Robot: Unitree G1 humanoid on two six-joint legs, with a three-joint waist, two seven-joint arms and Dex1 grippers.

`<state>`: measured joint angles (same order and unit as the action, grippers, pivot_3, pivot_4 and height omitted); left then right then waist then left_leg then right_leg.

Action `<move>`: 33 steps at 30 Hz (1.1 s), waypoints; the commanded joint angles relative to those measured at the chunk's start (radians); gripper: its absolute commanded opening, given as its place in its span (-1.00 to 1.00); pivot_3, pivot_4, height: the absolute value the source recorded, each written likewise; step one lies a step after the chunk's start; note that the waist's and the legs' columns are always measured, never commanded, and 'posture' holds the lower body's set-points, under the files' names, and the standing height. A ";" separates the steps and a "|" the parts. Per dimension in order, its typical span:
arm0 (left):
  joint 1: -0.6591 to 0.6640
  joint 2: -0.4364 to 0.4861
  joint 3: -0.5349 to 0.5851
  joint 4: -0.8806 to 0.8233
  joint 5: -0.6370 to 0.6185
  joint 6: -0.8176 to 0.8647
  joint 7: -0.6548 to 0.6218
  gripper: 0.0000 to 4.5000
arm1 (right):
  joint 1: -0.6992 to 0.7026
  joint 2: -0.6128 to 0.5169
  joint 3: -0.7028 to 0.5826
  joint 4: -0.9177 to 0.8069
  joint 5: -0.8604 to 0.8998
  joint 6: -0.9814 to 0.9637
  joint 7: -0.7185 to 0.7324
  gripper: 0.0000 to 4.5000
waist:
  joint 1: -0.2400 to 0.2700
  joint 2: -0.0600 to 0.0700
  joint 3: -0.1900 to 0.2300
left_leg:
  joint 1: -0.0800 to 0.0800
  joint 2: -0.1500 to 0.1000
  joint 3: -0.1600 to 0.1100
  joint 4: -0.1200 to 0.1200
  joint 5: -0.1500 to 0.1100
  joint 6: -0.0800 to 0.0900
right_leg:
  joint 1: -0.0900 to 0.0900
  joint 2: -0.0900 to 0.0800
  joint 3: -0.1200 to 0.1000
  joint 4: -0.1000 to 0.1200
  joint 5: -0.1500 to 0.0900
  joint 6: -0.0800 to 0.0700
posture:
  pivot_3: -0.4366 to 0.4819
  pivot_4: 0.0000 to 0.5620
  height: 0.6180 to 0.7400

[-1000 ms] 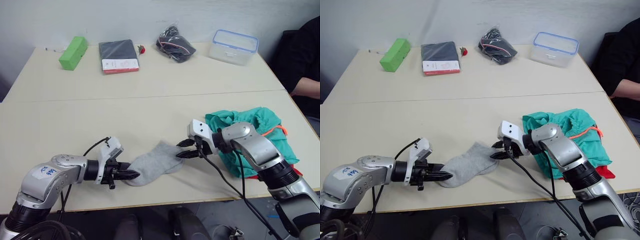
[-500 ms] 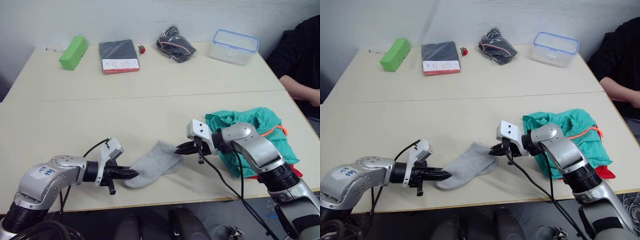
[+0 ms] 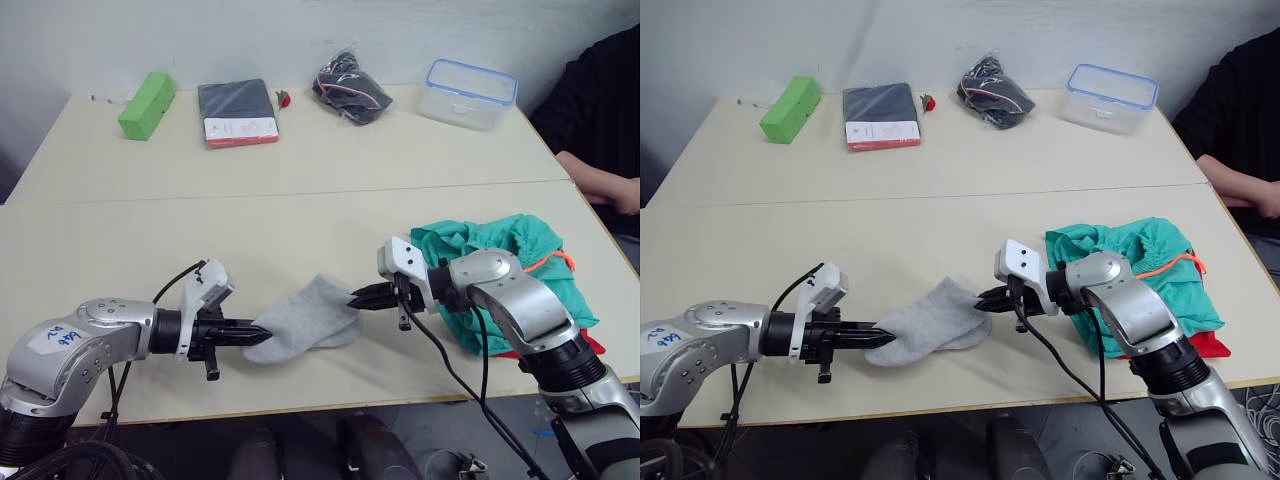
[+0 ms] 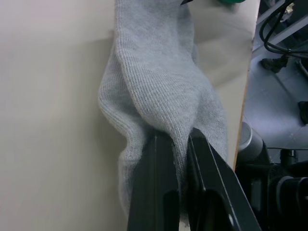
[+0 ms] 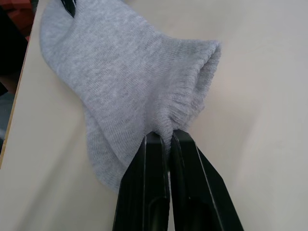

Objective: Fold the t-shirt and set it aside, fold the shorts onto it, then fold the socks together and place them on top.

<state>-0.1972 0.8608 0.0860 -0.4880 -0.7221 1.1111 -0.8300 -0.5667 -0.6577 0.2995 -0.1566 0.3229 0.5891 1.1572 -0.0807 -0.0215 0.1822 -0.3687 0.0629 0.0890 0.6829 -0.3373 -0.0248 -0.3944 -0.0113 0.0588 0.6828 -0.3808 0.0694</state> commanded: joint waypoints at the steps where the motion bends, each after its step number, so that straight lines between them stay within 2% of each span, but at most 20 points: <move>1: 0.010 0.012 -0.024 0.006 0.029 -0.040 0.003 -0.65 | 0.012 -0.011 -0.030 -0.036 0.010 -0.016 0.002 -1.00 | 0.000 0.000 0.000 | 0.000 0.000 0.000 0.000 0.000 0.000 | 0.000 0.000 0.000 0.000 0.000 0.000 | -0.05 -0.47 1.00; 7: 0.018 0.032 -0.003 -0.035 0.003 -0.049 -0.009 0.17 | 0.015 -0.014 -0.033 -0.036 0.013 -0.018 0.008 -1.00 | 0.001 0.000 0.000 | 0.000 0.000 0.000 0.000 0.000 0.000 | 0.000 0.000 0.000 0.000 0.000 0.000 | -0.05 -0.47 1.00; 13: 0.020 0.028 -0.020 -0.027 0.013 -0.055 0.001 0.17 | 0.017 -0.010 -0.031 -0.031 0.009 -0.021 0.005 -1.00 | 0.000 0.000 0.000 | 0.000 0.000 0.000 0.000 0.000 0.000 | 0.000 0.000 0.000 0.000 0.000 0.000 | -0.05 -0.47 1.00; 16: 0.018 0.024 -0.045 -0.013 0.028 -0.050 0.012 -0.08 | 0.017 -0.009 -0.033 -0.033 0.011 -0.017 0.003 -1.00 | 0.000 0.000 0.000 | 0.000 0.000 0.000 0.000 0.000 0.000 | 0.000 0.000 0.000 0.000 0.000 0.000 | -0.05 -0.47 1.00; 22: 0.015 0.025 -0.032 -0.025 -0.007 -0.030 0.002 -0.91 | 0.018 -0.016 -0.037 -0.035 0.011 -0.017 0.003 -1.00 | 0.000 0.000 0.000 | 0.000 0.000 0.000 0.000 0.000 0.000 | 0.000 0.000 0.000 0.000 0.000 0.000 | -0.05 -0.47 1.00; 23: 0.013 0.031 -0.023 -0.026 -0.018 -0.024 -0.007 -0.99 | 0.018 -0.018 -0.039 -0.034 0.012 -0.016 0.003 -1.00 | 0.000 0.000 0.000 | 0.000 0.000 0.000 0.000 0.000 0.000 | 0.000 0.000 0.000 0.000 0.000 0.000 | -0.05 -0.47 1.00; 29: -0.020 0.059 0.042 -0.001 -0.101 0.032 -0.044 -0.99 | 0.010 -0.029 -0.063 -0.051 0.048 0.011 0.020 -1.00 | 0.000 0.000 0.000 | 0.000 0.000 0.000 0.000 0.000 0.000 | 0.000 0.000 0.000 0.000 0.000 0.000 | -0.05 -0.47 1.00; 33: -0.024 0.101 0.038 -0.002 -0.126 0.058 -0.074 -0.99 | 0.009 -0.033 -0.087 -0.081 0.094 0.060 0.028 -1.00 | -0.001 -0.001 0.000 | 0.000 0.000 0.000 -0.001 0.000 0.000 | 0.000 0.000 0.000 -0.001 0.000 0.000 | -0.05 -0.47 1.00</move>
<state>-0.2208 0.9411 0.1102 -0.4894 -0.8277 1.1633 -0.8834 -0.5463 -0.6763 0.2506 -0.1934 0.3837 0.6298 1.1771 -0.0822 -0.0220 0.1825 -0.3691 0.0630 0.0888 0.6821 -0.3374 -0.0247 -0.3945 -0.0113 0.0588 0.6821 -0.3808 0.0694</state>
